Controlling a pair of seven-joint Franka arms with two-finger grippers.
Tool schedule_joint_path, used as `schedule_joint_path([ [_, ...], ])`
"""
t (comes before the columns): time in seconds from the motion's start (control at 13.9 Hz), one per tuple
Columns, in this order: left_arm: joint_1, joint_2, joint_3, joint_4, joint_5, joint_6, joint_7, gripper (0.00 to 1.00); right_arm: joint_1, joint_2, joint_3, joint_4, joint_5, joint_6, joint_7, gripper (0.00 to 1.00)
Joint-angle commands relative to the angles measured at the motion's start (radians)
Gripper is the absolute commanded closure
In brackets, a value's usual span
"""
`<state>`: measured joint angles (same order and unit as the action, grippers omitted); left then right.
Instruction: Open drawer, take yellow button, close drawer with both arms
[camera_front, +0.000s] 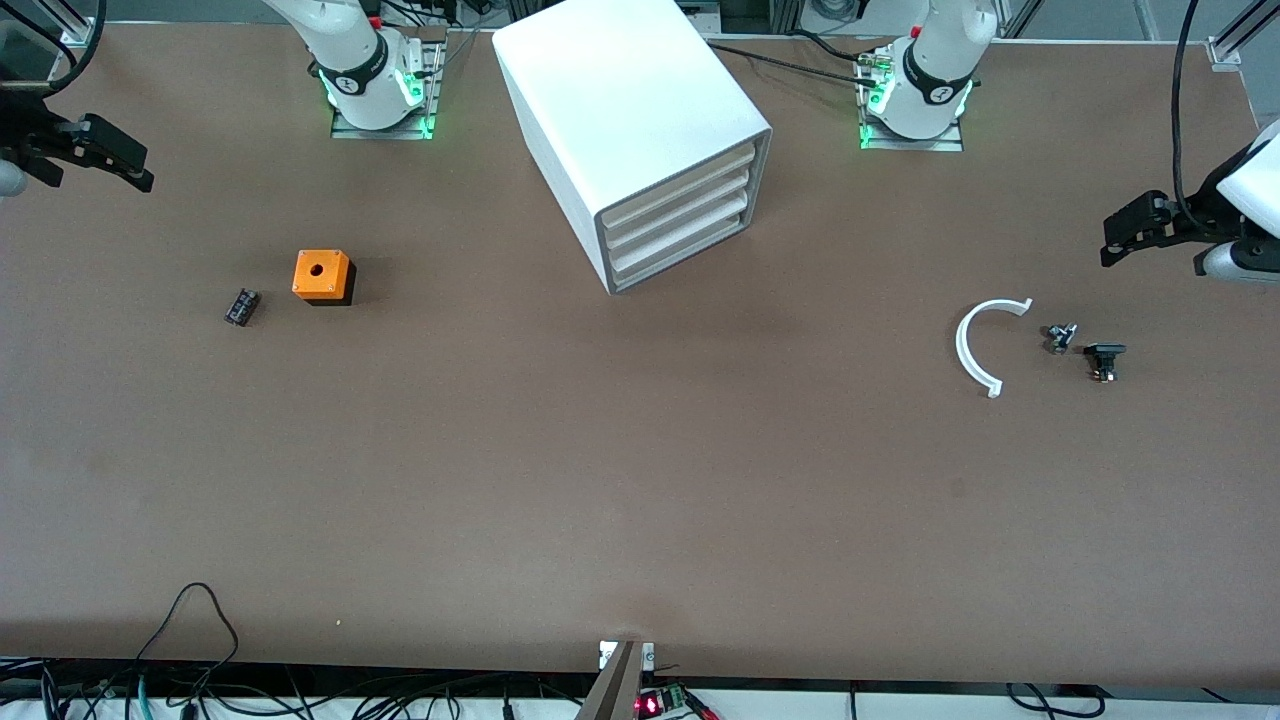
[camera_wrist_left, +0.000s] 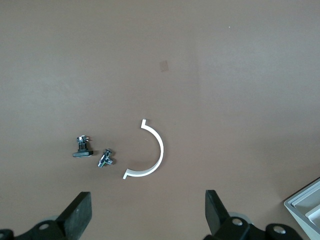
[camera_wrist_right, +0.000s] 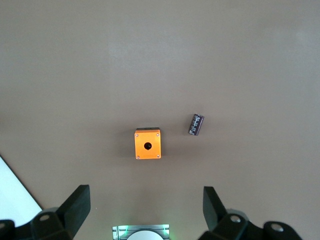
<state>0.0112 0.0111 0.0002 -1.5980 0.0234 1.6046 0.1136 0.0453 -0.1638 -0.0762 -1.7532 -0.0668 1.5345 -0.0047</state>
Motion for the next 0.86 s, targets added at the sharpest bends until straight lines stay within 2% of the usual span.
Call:
schedule_joint_path([
  [0.0,-0.003,0.015,0.004,0.032,-0.02,-0.009,0.017,0.0,0.002,0.003,0.003,0.012,0.004,-0.005,-0.006,0.0],
  [0.29,-0.008,0.063,0.001,0.015,-0.028,-0.006,0.023,0.0,0.002,0.006,0.004,0.014,0.002,0.027,-0.006,0.0],
  [0.43,-0.008,0.066,-0.047,0.0,-0.031,-0.009,0.023,0.0,0.002,0.006,0.004,0.014,0.001,0.041,-0.008,0.0],
  [0.79,-0.016,0.16,-0.054,-0.008,-0.074,-0.006,0.063,0.0,0.002,0.006,0.001,0.014,0.013,0.036,0.008,0.0],
])
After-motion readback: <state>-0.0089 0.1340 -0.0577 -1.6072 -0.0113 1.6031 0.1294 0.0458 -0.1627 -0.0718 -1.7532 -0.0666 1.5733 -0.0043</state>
